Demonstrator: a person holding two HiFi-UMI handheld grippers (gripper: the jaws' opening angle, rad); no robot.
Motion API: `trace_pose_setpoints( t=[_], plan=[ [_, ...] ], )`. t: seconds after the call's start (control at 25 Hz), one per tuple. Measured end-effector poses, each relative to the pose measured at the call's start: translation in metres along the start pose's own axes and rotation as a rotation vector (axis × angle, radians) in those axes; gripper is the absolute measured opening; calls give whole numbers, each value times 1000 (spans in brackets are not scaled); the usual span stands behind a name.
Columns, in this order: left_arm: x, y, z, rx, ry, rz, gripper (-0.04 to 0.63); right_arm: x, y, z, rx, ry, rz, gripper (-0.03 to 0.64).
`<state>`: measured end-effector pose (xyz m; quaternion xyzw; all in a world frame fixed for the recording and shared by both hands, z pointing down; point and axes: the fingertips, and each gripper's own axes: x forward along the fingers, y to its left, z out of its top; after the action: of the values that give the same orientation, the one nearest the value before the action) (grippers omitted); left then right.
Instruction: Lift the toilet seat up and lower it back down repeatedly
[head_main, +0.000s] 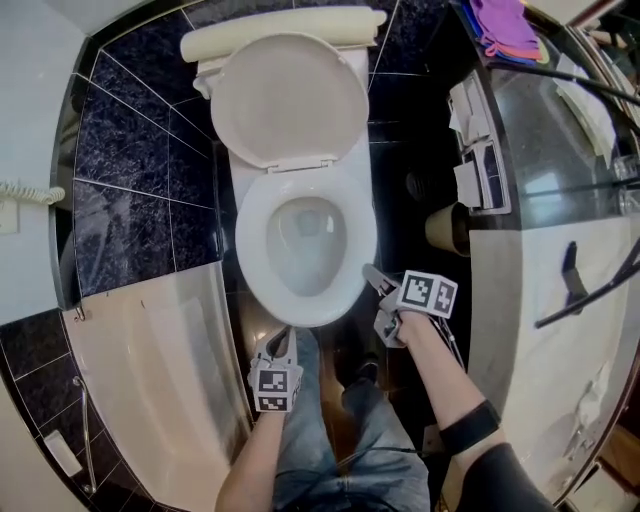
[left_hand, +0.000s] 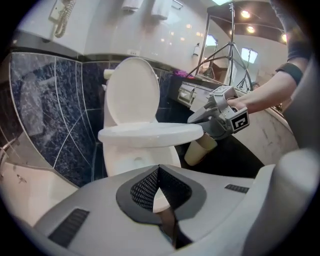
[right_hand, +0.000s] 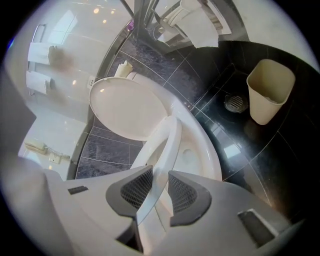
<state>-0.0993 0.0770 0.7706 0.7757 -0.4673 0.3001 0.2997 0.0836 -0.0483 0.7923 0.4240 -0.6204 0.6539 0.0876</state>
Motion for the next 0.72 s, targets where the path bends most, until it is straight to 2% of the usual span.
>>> trace_pose_setpoints(
  t=[0.12,0.24,0.48,0.72],
  plan=[
    [9,1,29,11,-32,-6,-8,-4,9,7,4,-10,0,120],
    [7,4,53,-17,-71,3,-8,-8,17,13,5,-20,5,121],
    [-1,11,73,-33,-110,27,-8,-13,31,25,4,-37,6,130],
    [-8,18,108,-48,-145,29,-8,-22,49,42,67,-68,-22,137]
  ],
)
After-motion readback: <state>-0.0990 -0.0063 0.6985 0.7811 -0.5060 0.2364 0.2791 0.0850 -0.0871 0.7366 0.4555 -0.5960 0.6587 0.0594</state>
